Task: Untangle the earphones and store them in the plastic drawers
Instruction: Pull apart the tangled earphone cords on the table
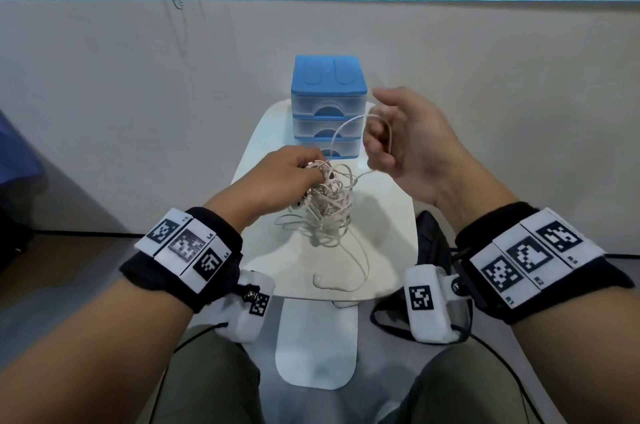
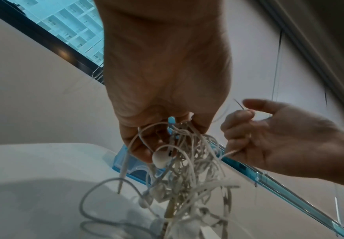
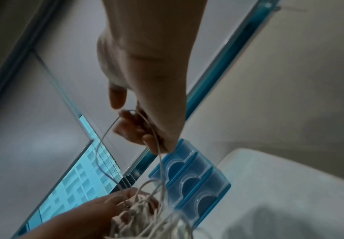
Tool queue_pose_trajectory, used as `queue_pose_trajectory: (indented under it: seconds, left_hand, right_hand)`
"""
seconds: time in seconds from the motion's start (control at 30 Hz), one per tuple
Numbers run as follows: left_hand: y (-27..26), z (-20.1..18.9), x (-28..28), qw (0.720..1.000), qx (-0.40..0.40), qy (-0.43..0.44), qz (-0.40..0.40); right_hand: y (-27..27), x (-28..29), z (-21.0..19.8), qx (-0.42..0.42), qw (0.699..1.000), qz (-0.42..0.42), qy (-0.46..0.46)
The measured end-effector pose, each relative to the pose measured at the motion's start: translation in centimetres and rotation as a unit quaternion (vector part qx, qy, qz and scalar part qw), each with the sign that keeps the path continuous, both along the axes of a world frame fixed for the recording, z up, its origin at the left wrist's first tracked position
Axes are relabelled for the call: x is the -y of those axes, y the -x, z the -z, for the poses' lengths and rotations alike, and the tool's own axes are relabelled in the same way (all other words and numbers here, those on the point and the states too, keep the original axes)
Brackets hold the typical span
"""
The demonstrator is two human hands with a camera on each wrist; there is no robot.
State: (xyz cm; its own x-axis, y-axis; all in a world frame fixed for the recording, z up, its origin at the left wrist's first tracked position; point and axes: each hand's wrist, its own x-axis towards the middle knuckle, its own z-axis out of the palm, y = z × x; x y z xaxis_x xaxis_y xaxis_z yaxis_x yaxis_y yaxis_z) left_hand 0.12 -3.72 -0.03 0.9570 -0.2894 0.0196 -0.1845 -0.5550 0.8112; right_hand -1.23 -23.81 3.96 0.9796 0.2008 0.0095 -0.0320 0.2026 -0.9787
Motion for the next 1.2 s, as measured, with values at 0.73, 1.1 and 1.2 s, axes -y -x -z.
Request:
queue_pose_trajectory:
  seconds: [0.73, 1.1, 1.2]
  left_hand:
    - [0.4, 1.0, -1.9, 0.995, 0.067, -0.025, -0.064]
    - [2.6, 1.7, -1.7, 0.995, 0.044, -0.083, 0.012]
    - [2.4, 1.4, -1.7, 0.984, 0.066, -0.164, 0.003]
  right_hand:
    - [0.1, 4.0, -0.1, 0.114, 0.927, 0.034, 0.355]
    - [0.7, 1.3, 4.2, 0.096, 0.784, -0.128, 0.600]
    - [0.6, 1.3, 4.1, 0.101, 0.796, -0.090, 0.589]
